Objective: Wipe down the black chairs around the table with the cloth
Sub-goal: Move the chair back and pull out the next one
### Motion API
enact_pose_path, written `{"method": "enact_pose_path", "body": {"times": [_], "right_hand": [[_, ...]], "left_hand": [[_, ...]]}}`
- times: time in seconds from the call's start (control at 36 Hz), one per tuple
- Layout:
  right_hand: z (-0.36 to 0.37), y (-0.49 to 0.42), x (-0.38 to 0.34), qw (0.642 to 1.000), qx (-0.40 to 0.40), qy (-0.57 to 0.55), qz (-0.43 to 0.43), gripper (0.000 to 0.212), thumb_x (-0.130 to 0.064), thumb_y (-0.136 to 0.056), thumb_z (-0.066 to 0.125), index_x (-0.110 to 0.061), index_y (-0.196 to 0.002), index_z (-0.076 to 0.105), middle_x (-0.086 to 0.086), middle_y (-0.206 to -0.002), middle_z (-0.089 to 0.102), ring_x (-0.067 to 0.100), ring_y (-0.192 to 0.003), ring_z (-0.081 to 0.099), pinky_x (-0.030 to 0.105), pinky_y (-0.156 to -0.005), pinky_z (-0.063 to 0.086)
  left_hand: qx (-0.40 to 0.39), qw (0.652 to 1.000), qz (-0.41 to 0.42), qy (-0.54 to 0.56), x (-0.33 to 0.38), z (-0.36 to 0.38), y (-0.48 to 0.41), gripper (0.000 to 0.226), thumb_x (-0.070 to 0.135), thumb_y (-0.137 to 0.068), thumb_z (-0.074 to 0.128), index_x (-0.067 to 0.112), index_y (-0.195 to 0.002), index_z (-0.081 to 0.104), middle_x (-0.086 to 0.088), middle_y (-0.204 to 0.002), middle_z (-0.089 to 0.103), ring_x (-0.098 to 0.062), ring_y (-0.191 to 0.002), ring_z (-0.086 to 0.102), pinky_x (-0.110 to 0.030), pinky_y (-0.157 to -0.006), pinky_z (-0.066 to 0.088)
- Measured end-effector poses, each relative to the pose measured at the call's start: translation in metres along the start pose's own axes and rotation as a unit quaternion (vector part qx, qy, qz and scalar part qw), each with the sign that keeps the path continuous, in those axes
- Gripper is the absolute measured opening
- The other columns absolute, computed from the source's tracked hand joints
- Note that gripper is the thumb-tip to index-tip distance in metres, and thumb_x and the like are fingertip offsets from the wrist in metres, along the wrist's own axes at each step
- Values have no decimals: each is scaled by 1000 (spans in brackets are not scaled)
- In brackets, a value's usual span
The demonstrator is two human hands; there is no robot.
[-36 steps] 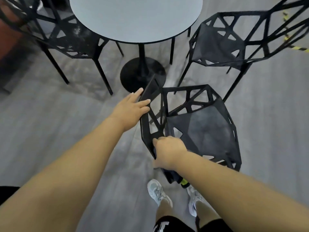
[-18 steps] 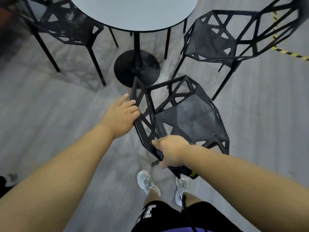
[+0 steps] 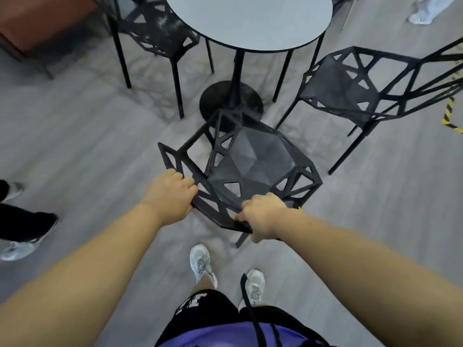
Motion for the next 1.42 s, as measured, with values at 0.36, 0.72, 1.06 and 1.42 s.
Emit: {"method": "enact_pose_path", "body": {"times": [0.36, 0.72, 1.06, 1.42], "right_hand": [[51, 74, 70, 992, 31, 73, 98, 22, -28, -86, 57, -27, -107, 62, -2, -102, 49, 25, -105, 48, 37, -74, 33], [67, 104, 179, 958, 86, 57, 266, 27, -19, -89, 53, -25, -114, 60, 2, -112, 47, 27, -107, 45, 40, -80, 33], [60, 112, 242, 943, 113, -40, 312, 27, -19, -90, 50, -26, -115, 58, 3, -100, 43, 28, -105, 47, 39, -79, 38], [-22, 123, 258, 964, 139, -59, 217, 21, -25, -86, 58, -21, -106, 58, 3, -104, 45, 29, -102, 50, 38, -80, 46]], "left_hand": [[-125, 982, -58, 127, 95, -14, 3, 33, 35, -83, 51, 32, -114, 63, 10, -105, 59, -15, -102, 56, -26, -76, 44], [-129, 978, -53, 157, 136, -28, -75, 30, 20, -93, 50, 26, -121, 60, 4, -116, 53, -20, -106, 54, -35, -79, 49], [-86, 979, -96, 160, 150, -43, -137, 23, 16, -94, 48, 21, -115, 59, 2, -113, 51, -20, -107, 49, -28, -68, 35], [-251, 945, -129, 162, 100, -63, -116, 27, 37, -90, 53, 22, -112, 59, -2, -113, 59, -25, -102, 57, -34, -82, 47]]}}
Point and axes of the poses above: each hand's wrist, its own y-axis away from the middle knuckle, its own z-axis out of the palm, x = y × z, the point moved 7 cm from there along -y, towards the middle knuckle
